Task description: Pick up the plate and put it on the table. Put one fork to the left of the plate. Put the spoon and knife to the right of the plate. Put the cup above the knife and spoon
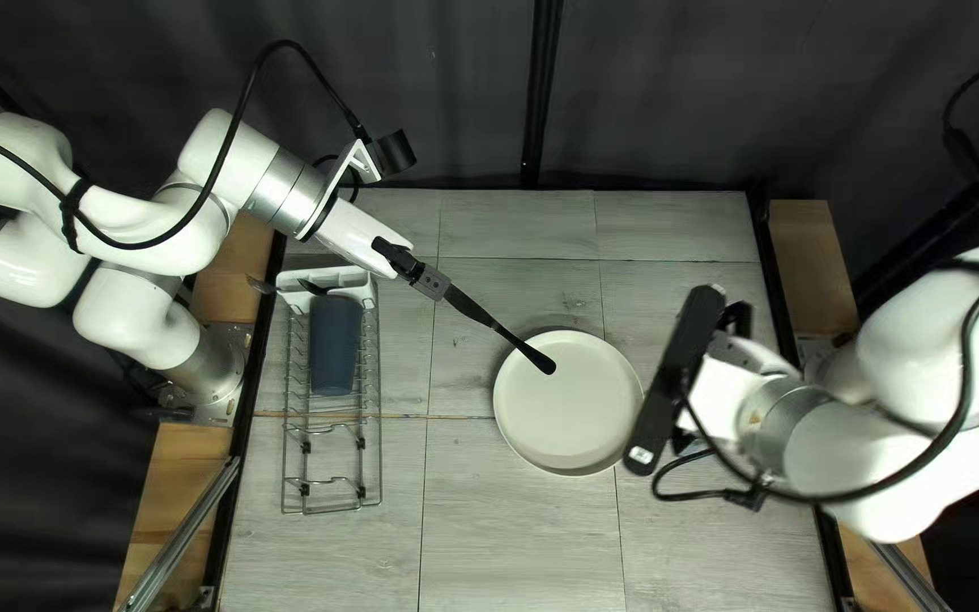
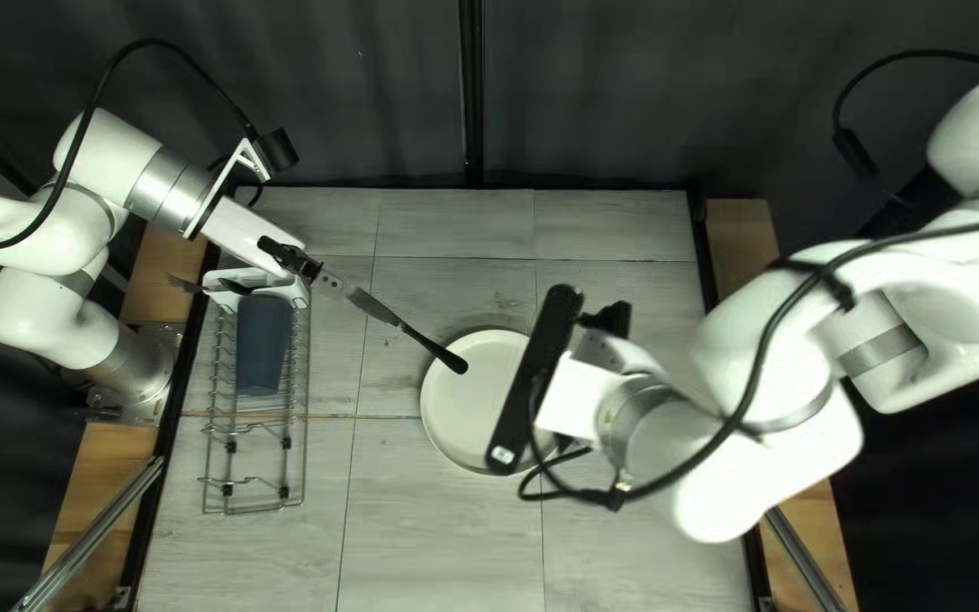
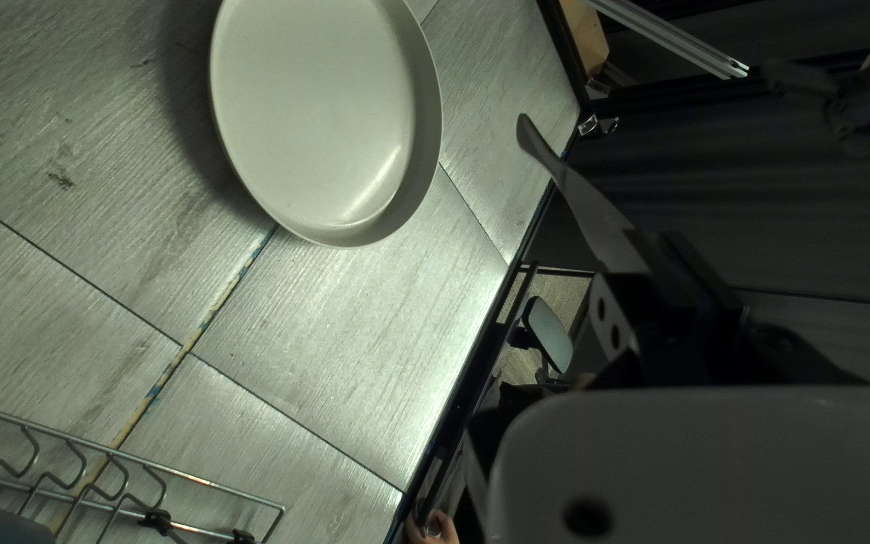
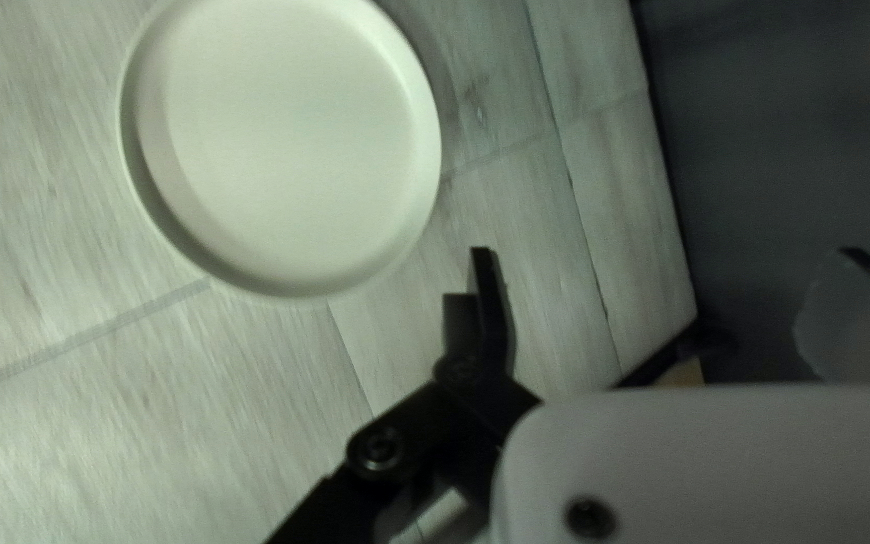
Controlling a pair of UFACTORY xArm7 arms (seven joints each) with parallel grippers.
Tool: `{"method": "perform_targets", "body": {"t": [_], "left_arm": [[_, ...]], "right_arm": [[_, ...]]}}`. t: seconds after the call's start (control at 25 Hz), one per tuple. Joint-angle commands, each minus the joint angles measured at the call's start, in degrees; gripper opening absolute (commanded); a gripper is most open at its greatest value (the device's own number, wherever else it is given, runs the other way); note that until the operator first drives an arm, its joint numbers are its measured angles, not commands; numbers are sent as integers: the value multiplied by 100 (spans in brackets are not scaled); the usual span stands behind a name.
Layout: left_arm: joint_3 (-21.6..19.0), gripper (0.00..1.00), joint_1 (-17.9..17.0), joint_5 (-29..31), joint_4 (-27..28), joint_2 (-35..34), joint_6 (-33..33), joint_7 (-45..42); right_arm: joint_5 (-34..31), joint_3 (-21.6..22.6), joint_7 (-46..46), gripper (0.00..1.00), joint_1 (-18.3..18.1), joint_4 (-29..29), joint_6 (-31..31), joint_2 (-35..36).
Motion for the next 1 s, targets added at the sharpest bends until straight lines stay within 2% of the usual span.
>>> {"method": "perform_targets", "body": {"t": [0.04,0.24,0.56,1.0], "left_arm": [[0,0,0,0,0,0,0,0],[0,0,0,0,0,0,0,0],[0,0,0,0,0,0,0,0],[0,0,0,0,0,0,0,0]], "right_arm": [[-430,-115,236,100,-123,158,-515,464],[-806,-178,584,100,-179,445,-865,980],[-1252,-381,970,100,-369,441,-1444,1463],[-1407,-580,1102,100,-620,269,-2099,1640]]}}
